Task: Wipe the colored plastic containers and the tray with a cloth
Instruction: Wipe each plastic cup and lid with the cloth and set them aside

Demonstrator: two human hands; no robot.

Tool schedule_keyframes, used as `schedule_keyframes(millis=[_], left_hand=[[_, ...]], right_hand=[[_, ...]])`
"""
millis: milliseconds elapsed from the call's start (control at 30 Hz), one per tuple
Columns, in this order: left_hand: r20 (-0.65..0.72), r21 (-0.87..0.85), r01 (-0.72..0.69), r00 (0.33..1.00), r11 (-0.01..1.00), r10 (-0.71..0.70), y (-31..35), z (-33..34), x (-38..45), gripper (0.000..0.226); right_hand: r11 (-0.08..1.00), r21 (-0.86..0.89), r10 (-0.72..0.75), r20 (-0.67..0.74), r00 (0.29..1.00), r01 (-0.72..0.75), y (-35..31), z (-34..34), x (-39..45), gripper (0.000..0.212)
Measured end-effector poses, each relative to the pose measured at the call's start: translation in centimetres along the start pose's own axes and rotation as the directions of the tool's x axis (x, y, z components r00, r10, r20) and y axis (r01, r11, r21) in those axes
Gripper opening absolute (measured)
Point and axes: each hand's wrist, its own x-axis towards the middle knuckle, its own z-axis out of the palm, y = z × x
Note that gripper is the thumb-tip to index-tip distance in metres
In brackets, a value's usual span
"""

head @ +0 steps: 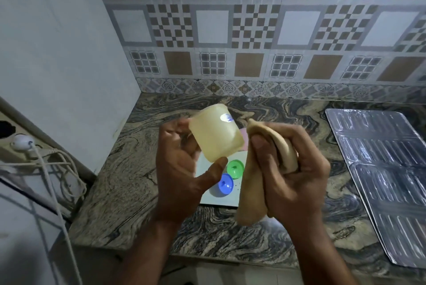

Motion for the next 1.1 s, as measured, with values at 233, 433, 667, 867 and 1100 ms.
schedule_keyframes(millis=[233,433,667,867,1100], left_hand=[[0.009,0.106,0.061,0.998,0.993,-0.062,0.2,-0.4,0.1,0.073],[0.090,0.242,-0.041,0.996,0.969,0.019,-0.1,-0.8,-0.1,0.074],[0.095,-0.050,0.151,0.985,0.987,-0.145,0.0,-0.3,-0.7,0.070],[0.095,-0.061,0.259,0.963,0.964,-0.252,0.1,-0.3,-0.9,0.071],[0.203,-0.210,0.465,0.881,0.860,-0.427,1.1,-0.3,-0.4,0.080]], right_hand=[[0.986,-0.165,-0.025,0.001,1.000,0.025,0.8,-0.1,-1.5,0.014],[0.970,-0.232,-0.076,0.012,0.997,0.076,-0.2,-0.1,-0.4,0.013],[0.991,-0.114,0.068,0.026,0.997,-0.064,0.3,0.1,1.7,0.009],[0.999,0.013,0.041,-0.029,0.999,-0.040,0.3,-0.2,0.3,0.011],[0.974,-0.207,-0.085,0.052,0.995,0.094,0.1,-0.3,-0.3,0.012]])
